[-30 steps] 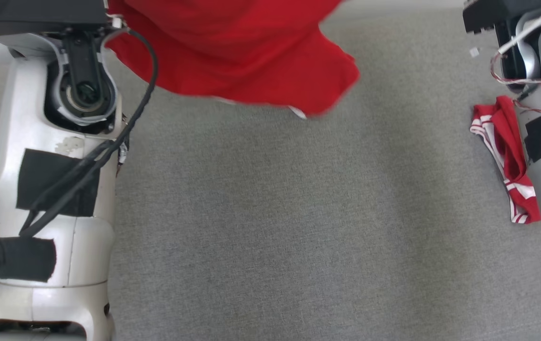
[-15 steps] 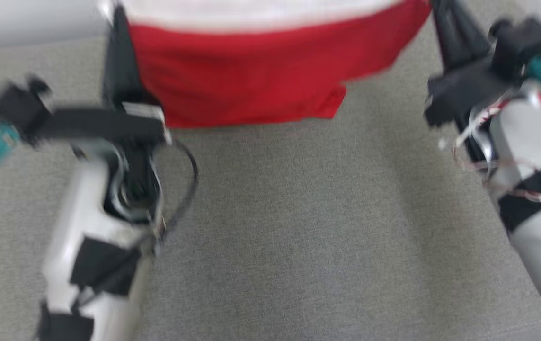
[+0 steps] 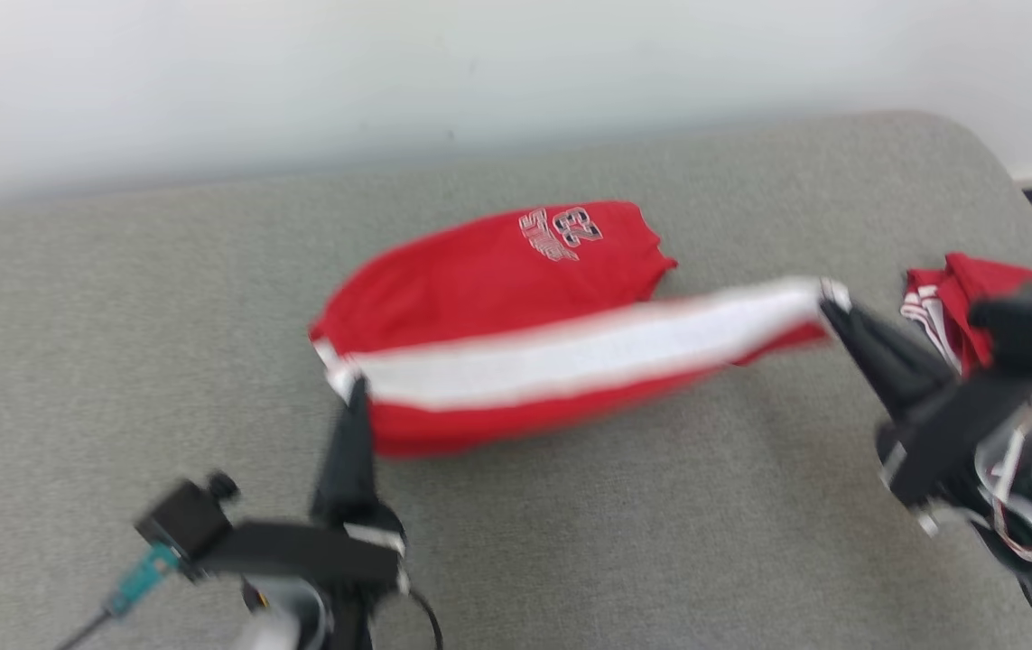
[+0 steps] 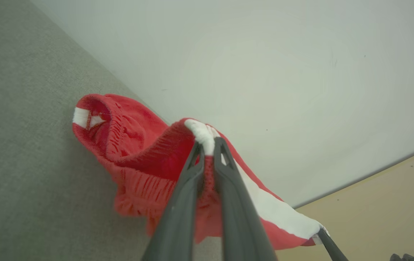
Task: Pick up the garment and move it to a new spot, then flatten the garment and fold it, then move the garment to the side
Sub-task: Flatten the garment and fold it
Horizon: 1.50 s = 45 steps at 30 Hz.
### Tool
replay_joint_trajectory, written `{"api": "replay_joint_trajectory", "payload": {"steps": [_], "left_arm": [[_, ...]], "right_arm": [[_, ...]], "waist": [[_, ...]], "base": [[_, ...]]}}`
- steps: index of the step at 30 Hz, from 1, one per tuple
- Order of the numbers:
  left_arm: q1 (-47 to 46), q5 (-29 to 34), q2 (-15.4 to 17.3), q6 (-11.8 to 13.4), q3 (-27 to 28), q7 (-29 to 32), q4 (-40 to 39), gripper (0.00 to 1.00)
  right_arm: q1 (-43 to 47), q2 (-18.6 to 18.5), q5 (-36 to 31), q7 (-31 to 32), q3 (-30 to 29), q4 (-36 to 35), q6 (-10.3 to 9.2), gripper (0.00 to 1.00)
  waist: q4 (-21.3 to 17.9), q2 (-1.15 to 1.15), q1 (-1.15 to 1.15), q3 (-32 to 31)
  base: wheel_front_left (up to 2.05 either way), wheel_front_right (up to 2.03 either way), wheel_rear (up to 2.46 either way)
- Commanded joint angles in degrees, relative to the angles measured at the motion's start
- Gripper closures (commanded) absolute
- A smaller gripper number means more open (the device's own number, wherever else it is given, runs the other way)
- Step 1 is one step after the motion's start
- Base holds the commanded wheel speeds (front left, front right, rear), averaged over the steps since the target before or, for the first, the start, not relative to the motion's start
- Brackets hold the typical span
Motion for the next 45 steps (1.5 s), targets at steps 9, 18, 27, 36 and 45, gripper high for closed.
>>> {"api": "replay_joint_trajectory", "payload": {"steps": [9, 18, 27, 36, 45], "left_arm": [[12.87, -1.12, 4.78, 2.02, -5.92, 9.93, -1.23, 1.0], [19.79, -3.62, 9.49, 5.77, -6.65, 17.38, -4.07, 1.0], [24.71, -5.84, 13.51, 8.5, -6.61, 22.23, -11.61, 1.0], [16.05, -0.68, 8.43, 3.44, -6.6, 13.69, -10.96, 1.0], [1.74, 5.85, 2.59, 0.73, -8.1, 4.82, 0.98, 1.0]], "right_arm": [[22.68, -4.21, 10.05, 21.01, -8.44, -7.95, -0.17, 1.0], [36.35, -0.11, 12.03, 35.8, -16.63, -14.21, -0.17, 1.0], [45.92, 7.18, 8.23, 45.96, -31.37, -23.37, -0.17, 1.0], [28.65, 7.46, -0.51, 38.16, -28.43, -24.45, -0.17, 1.0], [5.91, 4.4, -6.87, 24.32, -13.19, -6.96, -0.17, 1.0]], "waist": [[2.1, 0.0, 0.02, -4.69], [1.71, 0.0, 0.02, -5.55], [2.61, 0.0, 0.02, -5.83], [3.73, 0.0, 0.02, -4.02], [7.5, 0.0, 0.02, 0.72]], "base": [[0.0, 0.0, 0.0], [0.0, 0.0, 0.0], [0.0, 0.0, 0.0], [0.0, 0.0, 0.0], [0.0, 0.0, 0.0]]}}
